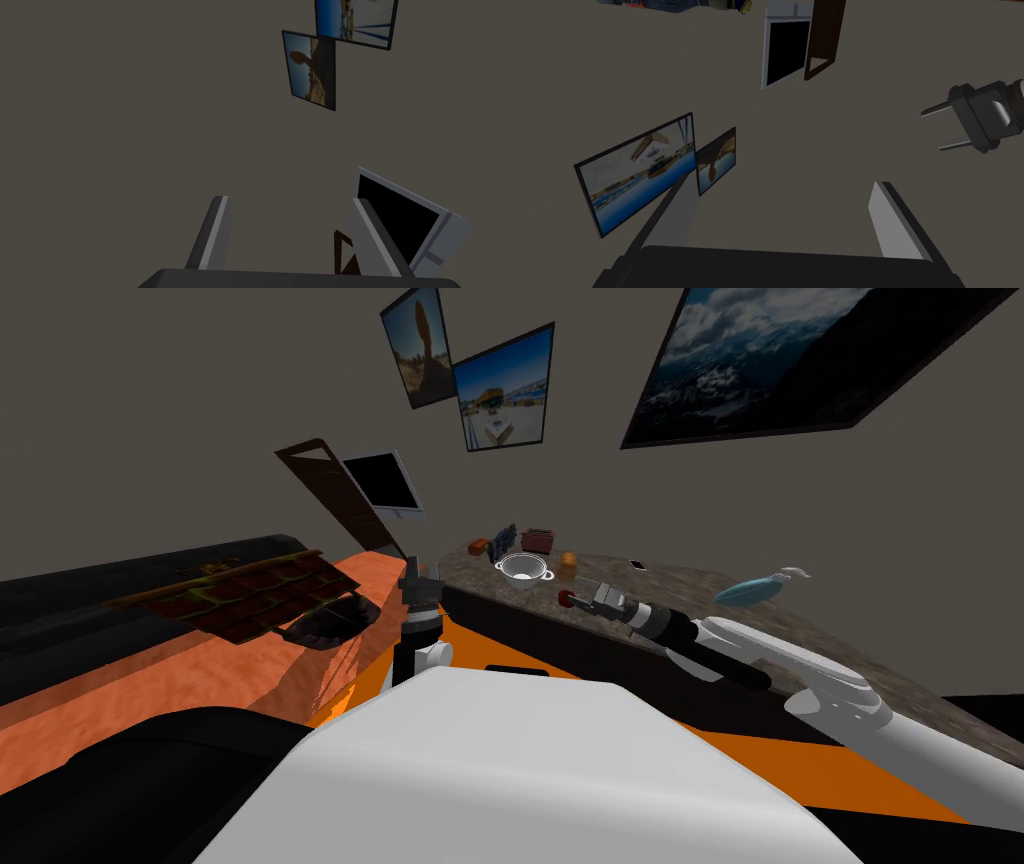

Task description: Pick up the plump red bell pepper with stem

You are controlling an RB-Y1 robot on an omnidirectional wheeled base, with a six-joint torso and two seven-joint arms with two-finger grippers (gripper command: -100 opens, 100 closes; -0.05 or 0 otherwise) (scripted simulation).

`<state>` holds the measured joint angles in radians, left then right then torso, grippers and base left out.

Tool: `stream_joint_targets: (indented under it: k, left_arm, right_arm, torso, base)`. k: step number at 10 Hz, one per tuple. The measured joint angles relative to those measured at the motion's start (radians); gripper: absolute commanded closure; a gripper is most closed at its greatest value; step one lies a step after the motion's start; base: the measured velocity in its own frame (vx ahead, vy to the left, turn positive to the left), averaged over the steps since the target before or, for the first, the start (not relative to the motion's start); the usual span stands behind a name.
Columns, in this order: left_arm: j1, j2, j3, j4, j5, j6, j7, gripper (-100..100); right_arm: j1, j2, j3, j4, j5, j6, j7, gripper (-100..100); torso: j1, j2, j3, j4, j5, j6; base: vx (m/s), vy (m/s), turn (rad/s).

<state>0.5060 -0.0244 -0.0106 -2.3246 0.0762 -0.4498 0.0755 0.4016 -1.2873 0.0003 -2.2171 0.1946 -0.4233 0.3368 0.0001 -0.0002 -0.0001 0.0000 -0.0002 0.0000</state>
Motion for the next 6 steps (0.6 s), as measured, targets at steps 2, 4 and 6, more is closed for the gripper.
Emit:
stream_joint_targets:
  k: [2,4,6]
  left_arm:
    - [0.000,0.000,0.000,0.000,0.000,0.000,0.000,0]
    - [0.000,0.000,0.000,0.000,0.000,0.000,0.000,0]
    - [0.000,0.000,0.000,0.000,0.000,0.000,0.000,0]
  right_arm:
    - [0.003,-0.060,0.001,0.000,0.003,0.005,0.007,-100]
    - [0.003,-0.124,0.009,0.013,0.008,0.007,0.016,-100]
    - [-0.006,-0.177,0.033,0.021,0.016,0.016,0.025,-100]
  torso:
    - [0.000,0.000,0.000,0.000,0.000,0.001]
    - [0.000,0.000,0.000,0.000,0.000,0.001]
    - [0.000,0.000,0.000,0.000,0.000,0.000]
  base:
    - [-0.004,0.002,0.077]
    - [-0.005,-0.001,0.052]
    - [-0.009,0.004,0.117]
